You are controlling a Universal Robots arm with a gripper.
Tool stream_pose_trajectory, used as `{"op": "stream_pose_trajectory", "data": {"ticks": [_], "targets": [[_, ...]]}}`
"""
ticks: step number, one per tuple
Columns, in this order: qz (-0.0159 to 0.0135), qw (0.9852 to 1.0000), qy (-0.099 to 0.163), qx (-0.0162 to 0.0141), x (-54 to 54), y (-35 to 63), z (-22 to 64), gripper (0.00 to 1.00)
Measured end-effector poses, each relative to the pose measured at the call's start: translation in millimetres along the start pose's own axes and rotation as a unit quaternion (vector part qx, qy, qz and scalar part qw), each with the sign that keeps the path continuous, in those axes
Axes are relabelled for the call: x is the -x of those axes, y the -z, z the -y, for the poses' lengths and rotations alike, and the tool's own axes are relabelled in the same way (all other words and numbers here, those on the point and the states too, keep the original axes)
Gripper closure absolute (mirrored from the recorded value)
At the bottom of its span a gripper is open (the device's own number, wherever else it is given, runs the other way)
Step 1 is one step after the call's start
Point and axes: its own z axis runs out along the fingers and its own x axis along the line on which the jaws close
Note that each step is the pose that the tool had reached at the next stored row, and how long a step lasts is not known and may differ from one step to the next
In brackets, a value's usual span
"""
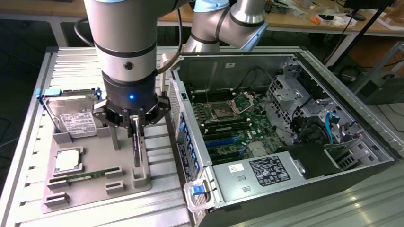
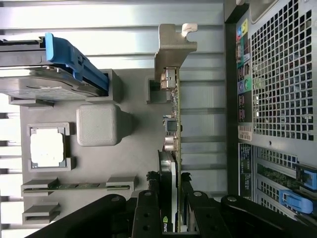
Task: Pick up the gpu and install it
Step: 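Pick up the gpu and move the gpu toward the slot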
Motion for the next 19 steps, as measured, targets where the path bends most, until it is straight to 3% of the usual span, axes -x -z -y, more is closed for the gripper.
{"op": "stream_pose_trajectory", "data": {"ticks": [19], "targets": [[0.0, 1.0, 0.0, 0.0, 0.1, 8.2, -0.5, 0.73]]}}
